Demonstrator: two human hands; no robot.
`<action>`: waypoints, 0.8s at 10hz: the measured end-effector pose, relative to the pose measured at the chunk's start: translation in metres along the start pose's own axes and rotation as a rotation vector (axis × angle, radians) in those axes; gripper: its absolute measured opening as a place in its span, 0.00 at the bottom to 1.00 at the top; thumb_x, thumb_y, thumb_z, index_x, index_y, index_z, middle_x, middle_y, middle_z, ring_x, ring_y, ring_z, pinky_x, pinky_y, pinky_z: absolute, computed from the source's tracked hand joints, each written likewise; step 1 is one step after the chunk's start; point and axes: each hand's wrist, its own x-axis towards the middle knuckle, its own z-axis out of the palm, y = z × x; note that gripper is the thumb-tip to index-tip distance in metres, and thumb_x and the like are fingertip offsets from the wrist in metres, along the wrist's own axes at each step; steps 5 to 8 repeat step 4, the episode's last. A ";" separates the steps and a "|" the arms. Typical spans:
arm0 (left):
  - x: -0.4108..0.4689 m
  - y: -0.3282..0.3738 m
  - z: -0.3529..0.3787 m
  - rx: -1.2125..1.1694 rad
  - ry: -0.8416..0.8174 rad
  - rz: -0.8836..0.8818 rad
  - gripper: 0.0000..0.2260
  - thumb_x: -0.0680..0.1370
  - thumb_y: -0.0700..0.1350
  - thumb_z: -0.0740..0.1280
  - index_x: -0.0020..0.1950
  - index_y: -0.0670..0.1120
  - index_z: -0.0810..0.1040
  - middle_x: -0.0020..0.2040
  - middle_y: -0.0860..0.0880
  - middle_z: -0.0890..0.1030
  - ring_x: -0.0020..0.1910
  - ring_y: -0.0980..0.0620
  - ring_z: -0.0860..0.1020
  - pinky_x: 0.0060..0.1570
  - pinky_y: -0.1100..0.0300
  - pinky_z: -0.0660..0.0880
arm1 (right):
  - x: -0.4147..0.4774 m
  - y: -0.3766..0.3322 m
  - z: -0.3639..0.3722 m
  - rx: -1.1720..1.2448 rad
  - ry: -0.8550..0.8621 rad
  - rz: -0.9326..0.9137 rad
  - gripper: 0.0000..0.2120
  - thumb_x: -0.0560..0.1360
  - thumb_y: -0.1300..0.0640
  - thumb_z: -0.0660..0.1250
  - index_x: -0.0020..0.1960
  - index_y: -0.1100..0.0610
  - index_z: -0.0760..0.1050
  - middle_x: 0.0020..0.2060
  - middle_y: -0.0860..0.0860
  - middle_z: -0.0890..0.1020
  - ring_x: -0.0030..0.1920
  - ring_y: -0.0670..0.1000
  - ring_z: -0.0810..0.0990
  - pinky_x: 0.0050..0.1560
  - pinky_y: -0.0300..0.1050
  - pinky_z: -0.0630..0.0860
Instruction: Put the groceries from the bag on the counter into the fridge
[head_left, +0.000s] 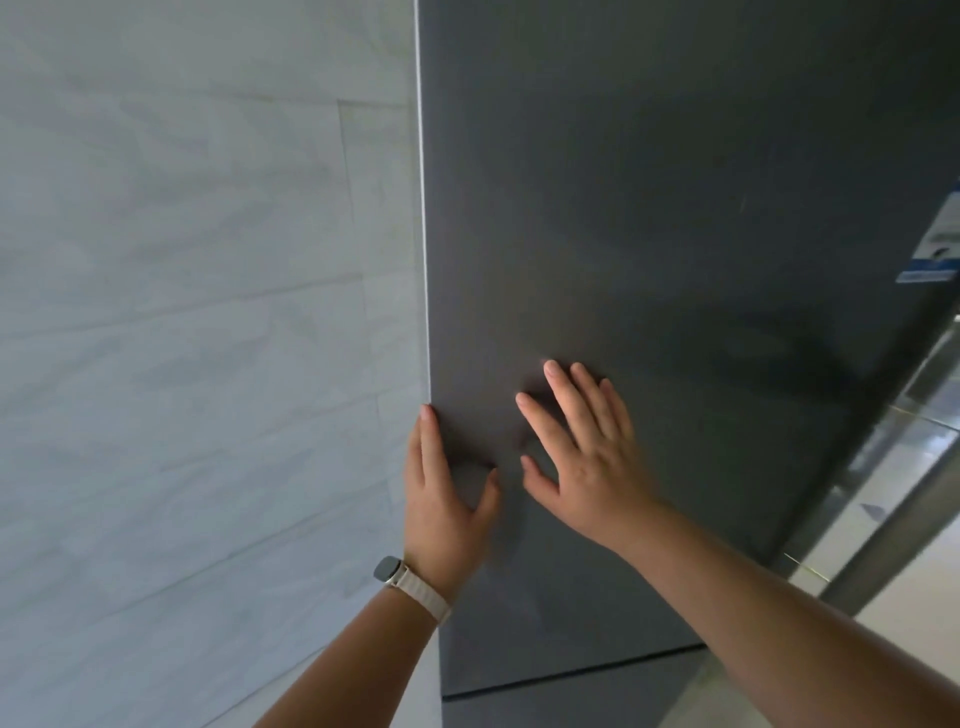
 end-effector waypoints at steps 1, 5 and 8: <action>-0.004 -0.002 -0.013 0.020 -0.057 0.044 0.43 0.72 0.45 0.72 0.79 0.53 0.49 0.76 0.44 0.62 0.76 0.48 0.62 0.71 0.50 0.66 | 0.001 -0.006 -0.015 0.014 -0.073 0.025 0.26 0.73 0.52 0.68 0.69 0.57 0.73 0.74 0.60 0.67 0.73 0.63 0.66 0.71 0.62 0.63; -0.025 0.008 -0.062 0.420 -0.290 0.193 0.29 0.76 0.49 0.70 0.74 0.49 0.65 0.75 0.45 0.67 0.71 0.41 0.68 0.66 0.45 0.69 | -0.027 -0.015 -0.051 0.043 -0.341 0.121 0.25 0.76 0.43 0.58 0.63 0.58 0.77 0.60 0.55 0.80 0.61 0.58 0.77 0.60 0.54 0.73; -0.025 0.008 -0.062 0.420 -0.290 0.193 0.29 0.76 0.49 0.70 0.74 0.49 0.65 0.75 0.45 0.67 0.71 0.41 0.68 0.66 0.45 0.69 | -0.027 -0.015 -0.051 0.043 -0.341 0.121 0.25 0.76 0.43 0.58 0.63 0.58 0.77 0.60 0.55 0.80 0.61 0.58 0.77 0.60 0.54 0.73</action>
